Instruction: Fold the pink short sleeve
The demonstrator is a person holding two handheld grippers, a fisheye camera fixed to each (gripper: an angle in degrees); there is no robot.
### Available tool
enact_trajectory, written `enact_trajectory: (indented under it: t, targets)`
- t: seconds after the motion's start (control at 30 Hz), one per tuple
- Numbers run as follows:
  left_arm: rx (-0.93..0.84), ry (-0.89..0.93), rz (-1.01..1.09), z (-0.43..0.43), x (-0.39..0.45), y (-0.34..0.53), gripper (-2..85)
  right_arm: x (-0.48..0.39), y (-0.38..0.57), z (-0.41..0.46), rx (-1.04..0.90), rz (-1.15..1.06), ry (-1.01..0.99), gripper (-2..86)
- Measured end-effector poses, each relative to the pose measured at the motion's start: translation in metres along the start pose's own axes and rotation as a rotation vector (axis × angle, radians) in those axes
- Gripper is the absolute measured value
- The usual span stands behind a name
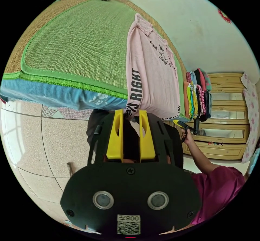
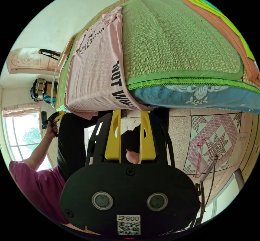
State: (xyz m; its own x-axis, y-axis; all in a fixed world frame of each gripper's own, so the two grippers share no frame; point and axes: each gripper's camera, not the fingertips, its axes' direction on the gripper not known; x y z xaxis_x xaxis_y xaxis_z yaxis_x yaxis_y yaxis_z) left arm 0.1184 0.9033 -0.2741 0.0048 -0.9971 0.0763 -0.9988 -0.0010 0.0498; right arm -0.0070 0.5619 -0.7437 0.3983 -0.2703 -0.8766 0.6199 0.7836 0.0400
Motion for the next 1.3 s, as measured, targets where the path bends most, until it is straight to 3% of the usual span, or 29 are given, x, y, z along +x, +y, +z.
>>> enact_trajectory:
  t: [0.43, 0.87, 1.3]
  targets:
    - [-0.426, -0.297, 0.2, 0.066, 0.079, -0.052, 11.7, -0.005, -0.03, -0.004, -0.097, -0.058, 0.029, 11.5]
    - [-0.447, -0.25, 0.171, 0.052, 0.088, -0.064, 3.5, -0.027, -0.075, -0.016, -0.126, -0.119, 0.009, 8.7]
    - [-0.369, -0.132, 0.153, -0.016, 0.068, -0.018, 2.2, -0.051, -0.103, -0.049, -0.162, -0.181, 0.002, 1.5]
